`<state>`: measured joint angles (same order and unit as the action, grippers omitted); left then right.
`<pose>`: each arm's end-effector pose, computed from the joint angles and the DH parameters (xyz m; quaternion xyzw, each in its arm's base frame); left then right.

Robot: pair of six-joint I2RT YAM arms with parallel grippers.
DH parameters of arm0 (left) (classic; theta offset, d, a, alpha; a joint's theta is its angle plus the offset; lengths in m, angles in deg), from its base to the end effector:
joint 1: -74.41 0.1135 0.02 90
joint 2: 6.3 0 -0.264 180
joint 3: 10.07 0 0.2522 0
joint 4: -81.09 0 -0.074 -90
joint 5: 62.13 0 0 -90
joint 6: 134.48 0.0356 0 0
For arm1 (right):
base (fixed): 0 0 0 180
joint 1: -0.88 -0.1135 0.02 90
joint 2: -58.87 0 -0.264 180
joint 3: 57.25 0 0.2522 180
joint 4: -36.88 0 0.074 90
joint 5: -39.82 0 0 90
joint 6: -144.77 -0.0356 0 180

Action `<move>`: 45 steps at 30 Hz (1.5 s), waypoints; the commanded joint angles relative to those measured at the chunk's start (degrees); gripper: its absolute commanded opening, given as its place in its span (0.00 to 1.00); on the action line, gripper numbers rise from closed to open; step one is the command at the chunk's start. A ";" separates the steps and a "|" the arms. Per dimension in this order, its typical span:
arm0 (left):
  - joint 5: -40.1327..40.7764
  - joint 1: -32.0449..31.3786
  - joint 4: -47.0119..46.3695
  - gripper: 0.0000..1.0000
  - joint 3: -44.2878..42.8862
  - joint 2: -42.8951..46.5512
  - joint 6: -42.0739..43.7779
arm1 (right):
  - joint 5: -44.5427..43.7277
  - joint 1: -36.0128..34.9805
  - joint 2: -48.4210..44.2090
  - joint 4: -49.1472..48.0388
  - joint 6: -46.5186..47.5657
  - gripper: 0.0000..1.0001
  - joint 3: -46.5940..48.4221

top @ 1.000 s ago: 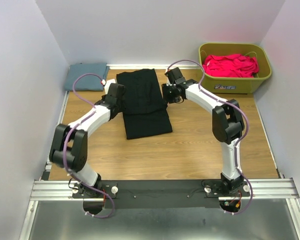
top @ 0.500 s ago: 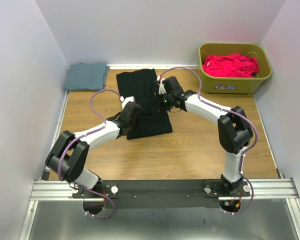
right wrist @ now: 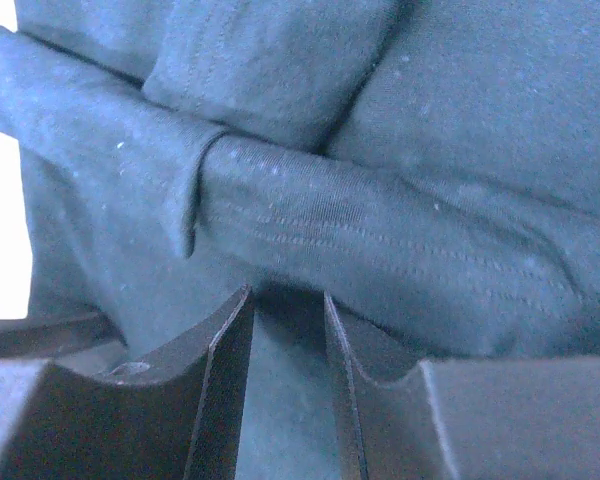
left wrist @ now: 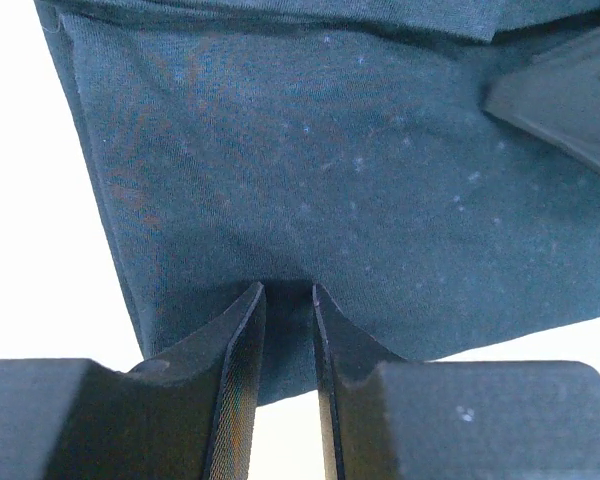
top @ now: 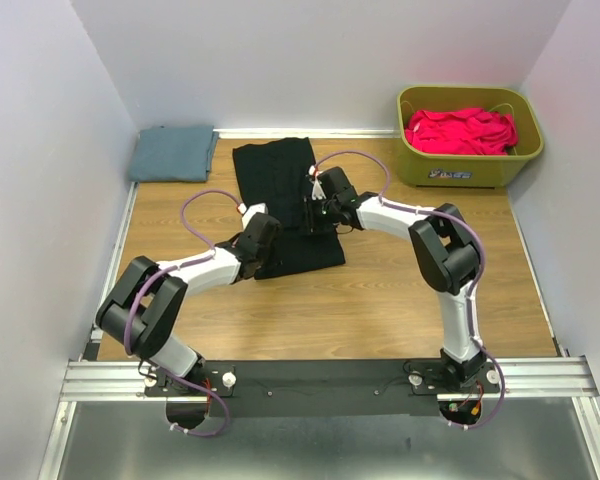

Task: Fold and stack the t-shirts
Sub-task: Fold the tshirt

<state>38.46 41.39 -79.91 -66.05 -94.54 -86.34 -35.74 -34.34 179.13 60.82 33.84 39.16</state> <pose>0.2495 -0.1544 0.1577 -0.1029 0.9342 -0.1316 0.3151 0.3679 0.2706 0.1592 -0.1600 0.9127 0.2716 0.2600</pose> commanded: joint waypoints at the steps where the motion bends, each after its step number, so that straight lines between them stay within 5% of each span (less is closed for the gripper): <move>1: -1.80 -0.21 2.94 0.33 2.75 0.71 -0.41 | -1.16 -0.02 3.39 -3.32 0.18 0.41 3.21; 15: -2.24 -0.30 6.36 0.33 5.21 5.62 0.47 | -6.36 1.03 14.39 -2.97 4.76 0.45 29.32; 26: -3.28 4.95 6.82 0.40 3.46 18.46 0.72 | 7.69 3.84 -5.56 -3.75 -5.16 0.45 3.95; 34: -12.77 13.76 -2.50 0.38 -5.50 4.59 7.15 | 13.60 7.97 -9.35 -5.16 -5.35 0.45 -1.18; 41: -12.61 18.67 -3.56 0.35 -14.20 -10.70 7.24 | 14.13 9.21 -7.86 -5.08 -4.65 0.45 -2.23; 45: -14.98 22.81 -4.53 0.34 -13.95 -12.21 5.48 | 15.00 10.26 -6.54 -5.08 -4.74 0.45 -1.79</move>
<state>26.05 61.02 -82.91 -79.64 -106.15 -80.13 -23.26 -25.12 170.78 56.69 29.25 37.54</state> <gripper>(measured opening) 0.341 0.452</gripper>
